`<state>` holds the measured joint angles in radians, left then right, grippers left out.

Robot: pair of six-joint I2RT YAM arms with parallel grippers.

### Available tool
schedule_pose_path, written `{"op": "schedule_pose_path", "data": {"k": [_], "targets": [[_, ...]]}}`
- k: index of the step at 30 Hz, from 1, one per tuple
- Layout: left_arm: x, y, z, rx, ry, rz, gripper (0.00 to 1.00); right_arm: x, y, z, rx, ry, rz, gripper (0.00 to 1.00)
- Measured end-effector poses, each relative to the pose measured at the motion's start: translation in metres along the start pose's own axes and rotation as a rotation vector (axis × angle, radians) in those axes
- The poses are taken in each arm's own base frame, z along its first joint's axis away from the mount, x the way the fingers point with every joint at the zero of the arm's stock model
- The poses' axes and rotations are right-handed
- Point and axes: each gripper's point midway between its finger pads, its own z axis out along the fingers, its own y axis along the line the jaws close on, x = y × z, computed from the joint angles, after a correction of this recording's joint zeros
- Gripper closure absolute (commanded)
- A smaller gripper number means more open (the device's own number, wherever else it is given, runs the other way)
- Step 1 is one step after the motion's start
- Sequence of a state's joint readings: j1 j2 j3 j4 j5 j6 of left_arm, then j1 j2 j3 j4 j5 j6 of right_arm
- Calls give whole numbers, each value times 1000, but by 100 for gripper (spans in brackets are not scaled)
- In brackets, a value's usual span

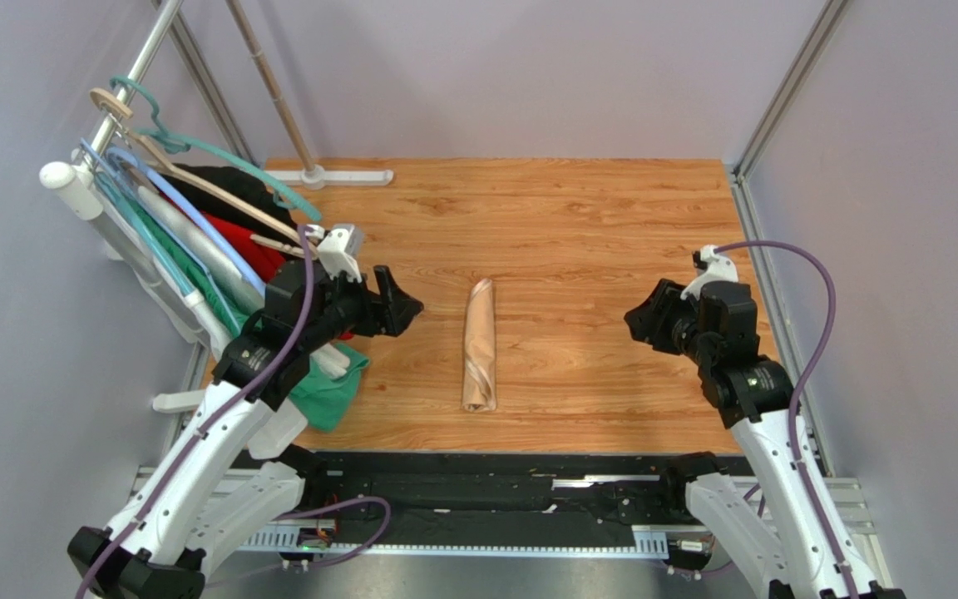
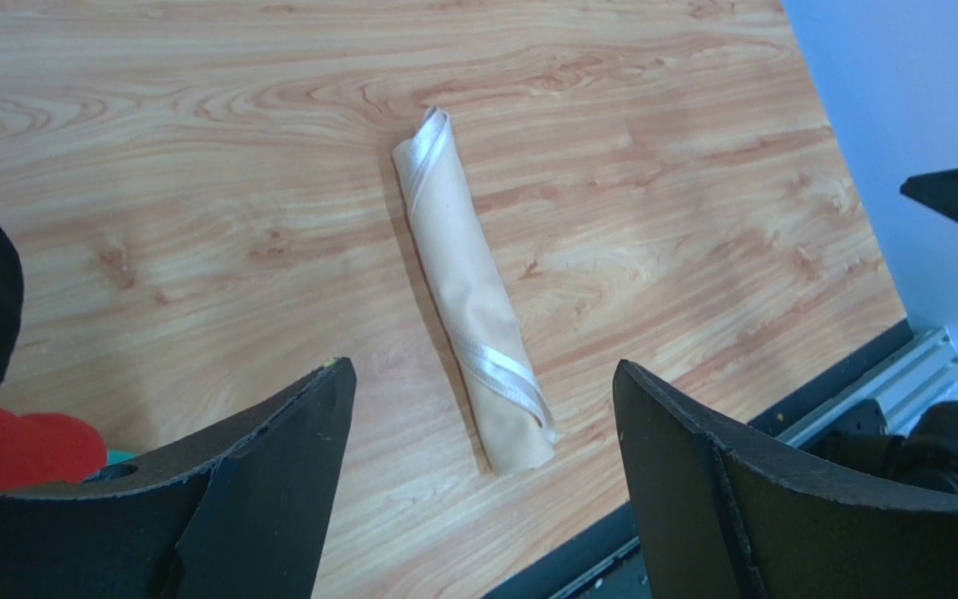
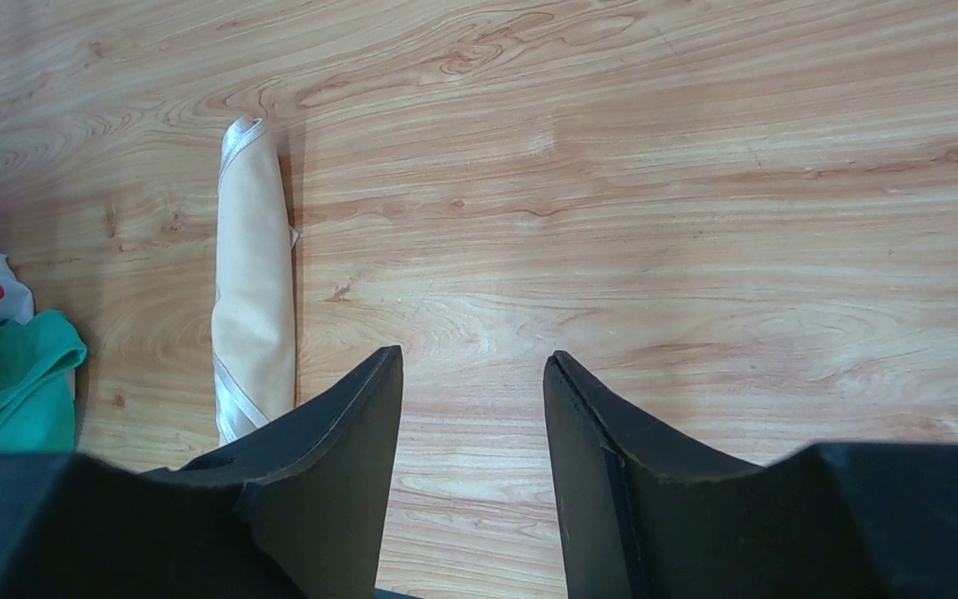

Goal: Fold the napkin, place the utensils inside, and roll it up
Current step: Roll the napkin with the utensil

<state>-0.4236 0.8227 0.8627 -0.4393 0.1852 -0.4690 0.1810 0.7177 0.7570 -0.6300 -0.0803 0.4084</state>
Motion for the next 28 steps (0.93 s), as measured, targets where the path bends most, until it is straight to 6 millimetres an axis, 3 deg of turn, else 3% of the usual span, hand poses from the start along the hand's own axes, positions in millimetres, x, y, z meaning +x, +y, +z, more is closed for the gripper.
{"op": "schedule_pose_path", "data": {"k": [9,28], "targets": [[9,-2,-19,14,21,28,14,-2,-2,-15,7,-25,-18,50],[12,-2,-29,18,20,62,12,2,-9,-16,43,-15,-28,50]]}}
